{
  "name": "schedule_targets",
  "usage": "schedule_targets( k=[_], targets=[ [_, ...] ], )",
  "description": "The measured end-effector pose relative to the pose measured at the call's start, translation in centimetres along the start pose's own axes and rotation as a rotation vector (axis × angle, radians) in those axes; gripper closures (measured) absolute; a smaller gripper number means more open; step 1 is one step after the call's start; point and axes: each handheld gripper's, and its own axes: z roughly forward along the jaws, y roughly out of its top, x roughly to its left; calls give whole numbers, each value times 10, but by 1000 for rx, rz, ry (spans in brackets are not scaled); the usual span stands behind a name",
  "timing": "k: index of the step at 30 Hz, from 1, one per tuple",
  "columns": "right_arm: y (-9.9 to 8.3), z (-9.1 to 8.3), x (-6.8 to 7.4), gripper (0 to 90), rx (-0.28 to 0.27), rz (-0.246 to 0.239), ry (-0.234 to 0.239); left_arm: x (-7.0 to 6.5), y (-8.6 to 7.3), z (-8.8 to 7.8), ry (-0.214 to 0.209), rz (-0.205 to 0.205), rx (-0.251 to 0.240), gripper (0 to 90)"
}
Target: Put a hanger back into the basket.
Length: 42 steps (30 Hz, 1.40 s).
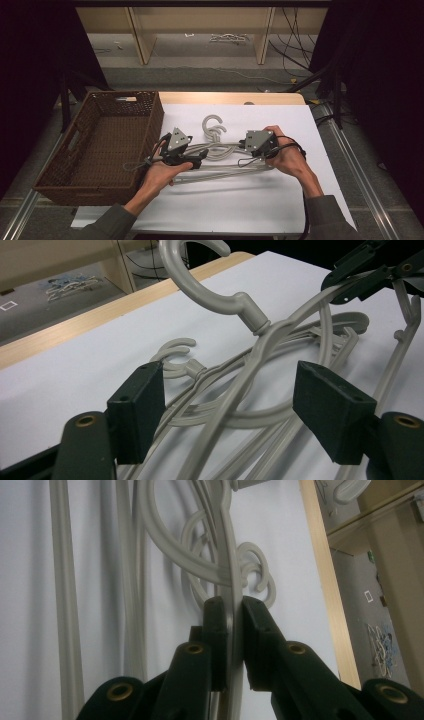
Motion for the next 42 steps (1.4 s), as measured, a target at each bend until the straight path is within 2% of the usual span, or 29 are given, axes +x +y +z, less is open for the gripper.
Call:
schedule_targets(
  k=[2, 4, 5, 6, 7, 8, 10, 13, 15, 16, 17, 20, 21, 23, 25, 26, 27, 28, 30, 32, 33, 34, 35, 36, 37, 38, 39, 40, 42],
  targets=[
    [1, 0, 1, 822, -5, 4, 10, 1, 0, 1, -10, 3, 8, 311],
    [2, 0, 0, 822, -12, -16, 15, 1, -1, 4, -24, 17, 50, 315],
    [2, 0, 0, 822, -12, -16, 15, 1, -1, 4, -24, 17, 50, 322],
    [4, 0, 2, 822, -8, -4, 6, 0, -2, 7, -43, 4, 59, 335],
    [4, 0, 2, 822, -12, -7, 12, 0, -2, 7, -43, 4, 59, 344],
    [5, 0, 2, 822, -6, -21, 5, 0, -2, 8, -73, -9, 79, 357],
    [7, -1, 3, 822, -8, -26, 1, 1, -1, 8, -85, -17, 100, 409],
    [9, -1, 4, 822, -16, -29, 7, 2, 0, 8, -100, -18, 97, 438],
    [12, -2, 3, 823, -31, -45, 19, 2, 1, 8, -107, -16, 95, 509],
    [12, -2, 3, 822, -28, -53, 2, 2, 2, 9, -125, 12, 105, 539],
    [13, -1, 4, 822, -31, -48, 18, 2, 2, 10, -130, 18, 115, 564],
    [15, -1, 5, 822, -29, -59, 21, 3, 1, 11, -141, 31, 135, 619],
    [15, -1, 6, 822, -23, -66, 1, 3, 0, 13, -140, 27, 140, 619],
    [18, 0, 6, 822, -33, -78, 22, 4, -1, 15, -145, 39, 154, 691],
    [18, 1, 7, 822, -33, -84, 14, 5, -1, 15, -156, 72, 169, 703],
    [18, 1, 8, 821, -23, -82, 8, 4, -1, 13, -158, 109, 187, 726],
    [18, 1, 8, 821, -23, -82, 8, 4, -1, 13, -158, 109, 187, 734],
    [18, 1, 10, 820, -6, -58, 26, 4, 1, 10, -170, 119, 194, 741],
    [19, -1, 10, 816, -16, -59, 20, 2, 2, 8, -183, 134, 197, 753],
    [19, 0, 7, 803, -40, -99, 11, -1, 4, 5, -206, 148, 208, 776],
    [19, 0, 7, 803, -40, -99, 11, -1, 4, 5, -206, 148, 208, 783],
    [18, 0, 6, 790, -45, -74, 18, -3, 6, 2, -201, 176, 203, 790],
    [18, 0, 6, 790, -45, -74, 18, -3, 6, 2, -201, 176, 203, 798],
    [20, -3, 7, 771, -35, -35, 10, -5, 8, -1, -222, 170, 198, 806],
    [21, -3, 6, 756, -42, -23, 4, -6, 8, -2, -227, 167, 192, 815],
    [22, -5, 7, 740, -47, 19, -3, -6, 9, -4, -227, 171, 188, 819],
    [22, -5, 7, 740, -47, 19, -3, -6, 9, -4, -227, 171, 188, 819],
    [24, -6, 4, 676, -68, 60, -16, -6, 10, -7, -209, 167, 184, 820],
    [26, -9, 5, 554, -71, 156, -41, -4, 10, -8, -202, 165, 180, 820]
  ],
)
